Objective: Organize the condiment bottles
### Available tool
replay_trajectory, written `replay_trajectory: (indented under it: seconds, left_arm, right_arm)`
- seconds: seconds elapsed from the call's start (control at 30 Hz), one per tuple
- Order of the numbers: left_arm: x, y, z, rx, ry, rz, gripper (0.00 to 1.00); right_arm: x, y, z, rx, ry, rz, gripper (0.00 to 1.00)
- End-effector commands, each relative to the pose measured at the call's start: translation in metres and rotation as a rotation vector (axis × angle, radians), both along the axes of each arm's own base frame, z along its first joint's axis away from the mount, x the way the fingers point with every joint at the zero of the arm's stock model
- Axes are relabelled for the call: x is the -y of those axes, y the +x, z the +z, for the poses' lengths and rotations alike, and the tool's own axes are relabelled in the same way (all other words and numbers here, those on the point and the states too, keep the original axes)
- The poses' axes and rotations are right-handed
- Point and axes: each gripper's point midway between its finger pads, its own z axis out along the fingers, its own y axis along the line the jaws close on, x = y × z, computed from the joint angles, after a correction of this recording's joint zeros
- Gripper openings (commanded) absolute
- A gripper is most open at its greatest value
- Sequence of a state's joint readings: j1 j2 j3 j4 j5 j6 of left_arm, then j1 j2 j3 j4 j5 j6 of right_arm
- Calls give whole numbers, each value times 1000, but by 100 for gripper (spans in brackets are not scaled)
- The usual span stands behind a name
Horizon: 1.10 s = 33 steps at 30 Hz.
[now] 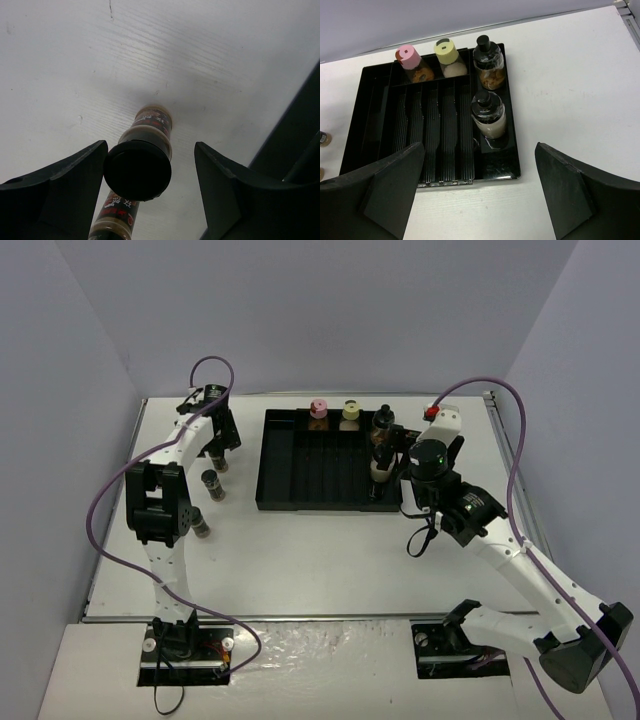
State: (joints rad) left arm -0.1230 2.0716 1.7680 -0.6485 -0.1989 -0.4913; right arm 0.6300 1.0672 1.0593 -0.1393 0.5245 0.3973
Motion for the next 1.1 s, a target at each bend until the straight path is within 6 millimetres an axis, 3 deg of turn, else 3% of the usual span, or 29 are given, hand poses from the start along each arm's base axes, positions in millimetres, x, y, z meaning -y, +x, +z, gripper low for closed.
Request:
replay_trajectory:
  seconds: [0.0,0.63,1.07]
  left_arm:
    - [-4,10,35,102,-14,25,65]
    - [-8,8,46,116,4,25,53]
    - [-8,7,60,135,7,20,51]
  right_arm:
    - [2,1,17,66,48,-31,89]
    - [3,0,2,45,44,-35,89]
    - [1,1,-2,38,41,-35,89]
